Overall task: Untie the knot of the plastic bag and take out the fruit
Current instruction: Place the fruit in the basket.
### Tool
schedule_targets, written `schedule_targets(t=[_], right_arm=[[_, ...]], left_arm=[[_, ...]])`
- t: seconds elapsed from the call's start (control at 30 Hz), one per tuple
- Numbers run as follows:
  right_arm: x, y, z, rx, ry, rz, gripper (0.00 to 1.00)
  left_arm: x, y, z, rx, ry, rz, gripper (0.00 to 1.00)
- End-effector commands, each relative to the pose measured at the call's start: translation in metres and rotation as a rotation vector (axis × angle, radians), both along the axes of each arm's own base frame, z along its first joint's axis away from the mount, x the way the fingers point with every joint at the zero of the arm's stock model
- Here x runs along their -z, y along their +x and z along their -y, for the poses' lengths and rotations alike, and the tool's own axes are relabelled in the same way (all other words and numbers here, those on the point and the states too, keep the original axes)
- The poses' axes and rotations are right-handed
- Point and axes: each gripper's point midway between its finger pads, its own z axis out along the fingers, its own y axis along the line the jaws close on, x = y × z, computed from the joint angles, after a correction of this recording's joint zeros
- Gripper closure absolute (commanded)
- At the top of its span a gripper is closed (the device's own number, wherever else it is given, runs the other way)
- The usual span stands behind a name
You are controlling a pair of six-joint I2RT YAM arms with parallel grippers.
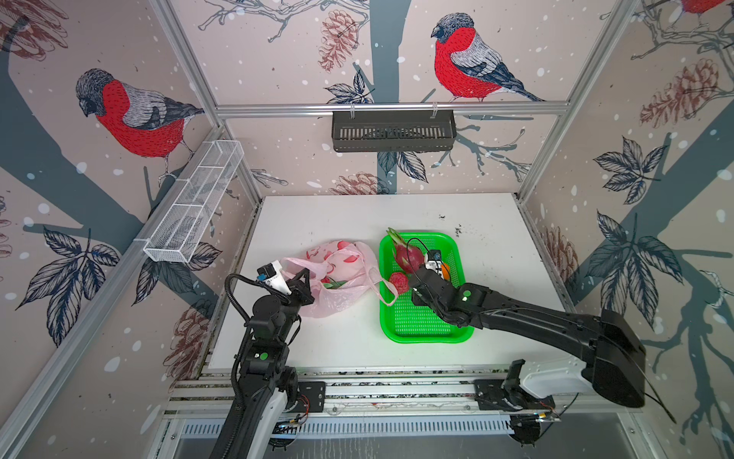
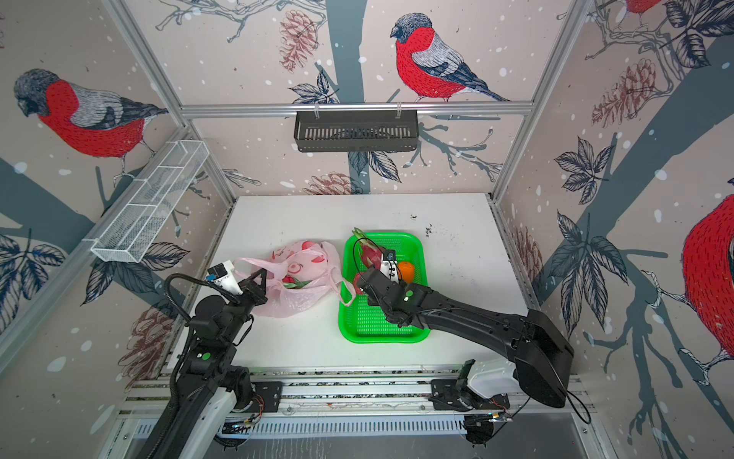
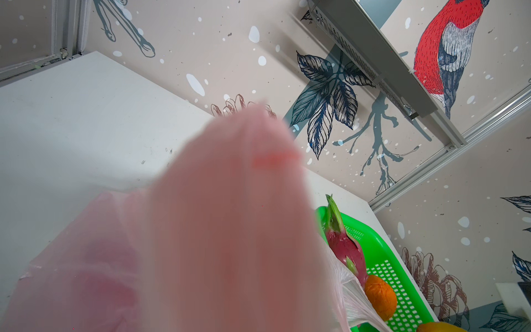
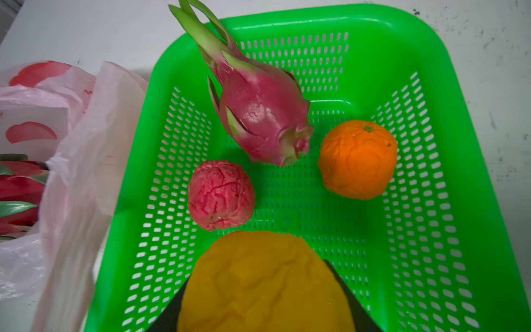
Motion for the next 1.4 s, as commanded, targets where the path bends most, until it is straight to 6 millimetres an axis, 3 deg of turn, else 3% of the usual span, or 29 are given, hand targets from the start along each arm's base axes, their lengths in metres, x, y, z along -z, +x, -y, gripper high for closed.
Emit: schedule_targets(t=[0.0,0.4,0.9,1.37], right_arm=[[0.012,0.000,0.002,0.020,0.029,-0.034,0.66],[0.060,0.022,0.001,0.005,-0.014,-0.116,0.62],[0.085,0.041,0.000,0.000,-0.027,-0.147,0.53],[0.093,0.046,0.002,0.006,-0.041,-0.154,0.23]], left_arm=[[-0.014,0.001,0.000,-0.001,0.002,0.056,1.00],[-0.012,0.001,-0.001,-0.002,0.001,0.043,1.00],[-0.011,-0.005,-0.005,-0.025,-0.001,0.035,1.00],[-0.018,-0.007,-0.005,-0.027,-0.004,0.044,1.00]])
